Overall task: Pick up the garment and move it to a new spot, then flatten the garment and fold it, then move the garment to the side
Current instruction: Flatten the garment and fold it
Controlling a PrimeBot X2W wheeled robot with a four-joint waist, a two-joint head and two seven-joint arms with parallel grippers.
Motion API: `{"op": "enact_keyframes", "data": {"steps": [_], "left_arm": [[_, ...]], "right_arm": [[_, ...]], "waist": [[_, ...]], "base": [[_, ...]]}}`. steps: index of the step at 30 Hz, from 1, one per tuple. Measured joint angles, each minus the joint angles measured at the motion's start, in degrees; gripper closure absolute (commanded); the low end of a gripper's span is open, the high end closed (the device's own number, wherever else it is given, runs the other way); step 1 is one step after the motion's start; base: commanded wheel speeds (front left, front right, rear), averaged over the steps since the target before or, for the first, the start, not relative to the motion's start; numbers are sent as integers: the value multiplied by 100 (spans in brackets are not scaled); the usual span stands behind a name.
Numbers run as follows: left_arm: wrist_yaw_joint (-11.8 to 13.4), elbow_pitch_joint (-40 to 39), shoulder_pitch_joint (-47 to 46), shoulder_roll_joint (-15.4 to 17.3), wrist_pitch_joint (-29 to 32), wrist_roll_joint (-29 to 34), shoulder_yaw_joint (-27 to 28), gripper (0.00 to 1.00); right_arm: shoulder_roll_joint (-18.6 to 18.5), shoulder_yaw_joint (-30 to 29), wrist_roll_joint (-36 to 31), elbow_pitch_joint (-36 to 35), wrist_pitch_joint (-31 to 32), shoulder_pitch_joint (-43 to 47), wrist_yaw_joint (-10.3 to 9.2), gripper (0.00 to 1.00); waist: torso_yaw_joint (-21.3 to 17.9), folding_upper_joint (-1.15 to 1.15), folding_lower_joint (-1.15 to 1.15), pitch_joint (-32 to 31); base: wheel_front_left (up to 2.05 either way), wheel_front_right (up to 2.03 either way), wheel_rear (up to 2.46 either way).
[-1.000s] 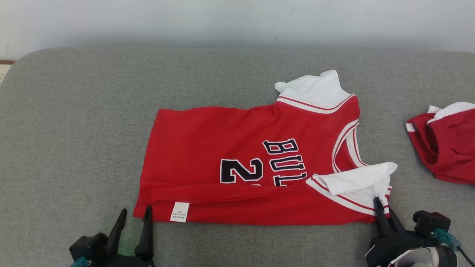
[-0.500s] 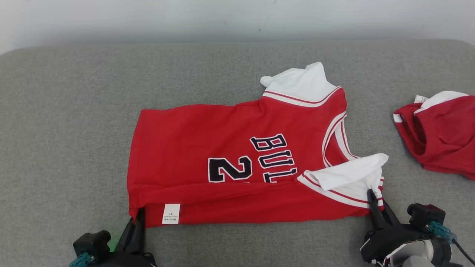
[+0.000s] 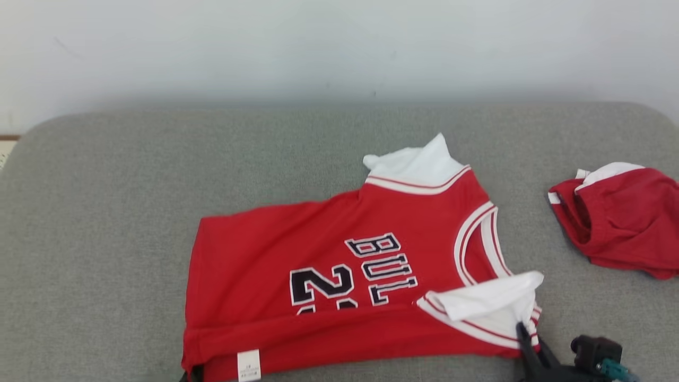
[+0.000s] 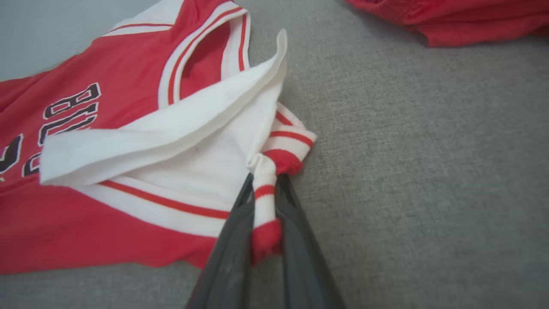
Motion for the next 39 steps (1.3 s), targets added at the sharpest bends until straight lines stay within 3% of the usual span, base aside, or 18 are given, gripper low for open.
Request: {"op": "enact_keyframes", "data": {"steps": [11,17,18,19,20,21,22,23,24,39], "left_arm": [[31,339,541,-2,0,252,245,100],[21,368,576,-2,0,334,342,100],[20,366,571,-2,0,348,345,100],[20,361,563,-3,0,355,347,100],[24,341,556,-3,1,369,350,96],[32,316,550,-1,1,370,354,81],[56,289,548,2,1,370,354,53],[93,240,545,7,1,379,354,15],[132,175,536,11,0,399,345,0],[434,-575,400,16,0,692,420,0]], "right_arm": [[-68,488,325,-179,2,608,0,100],[-129,553,399,-227,2,686,0,100],[-129,545,410,-223,3,681,0,75],[-121,495,409,-221,4,668,0,38],[-115,449,407,-216,4,648,0,0],[-110,406,379,-214,4,625,0,0],[-104,355,348,-224,4,604,0,0],[-102,311,305,-235,4,571,0,0],[-94,254,260,-257,3,538,0,0],[162,-270,-152,-582,3,535,0,0]], "waist": [[48,0,-1,-681],[46,-1,-1,-759],[44,0,-1,-739],[43,0,-1,-720],[41,0,0,-700],[38,-1,-1,-682],[36,0,0,-666],[33,-1,0,-653],[29,0,0,-641],[-47,-1,0,-714]], "base": [[0,0,0],[0,0,0],[0,0,0],[0,0,0],[0,0,0],[0,0,0],[0,0,0],[0,0,0],[0,0,0],[0,0,0]]}}
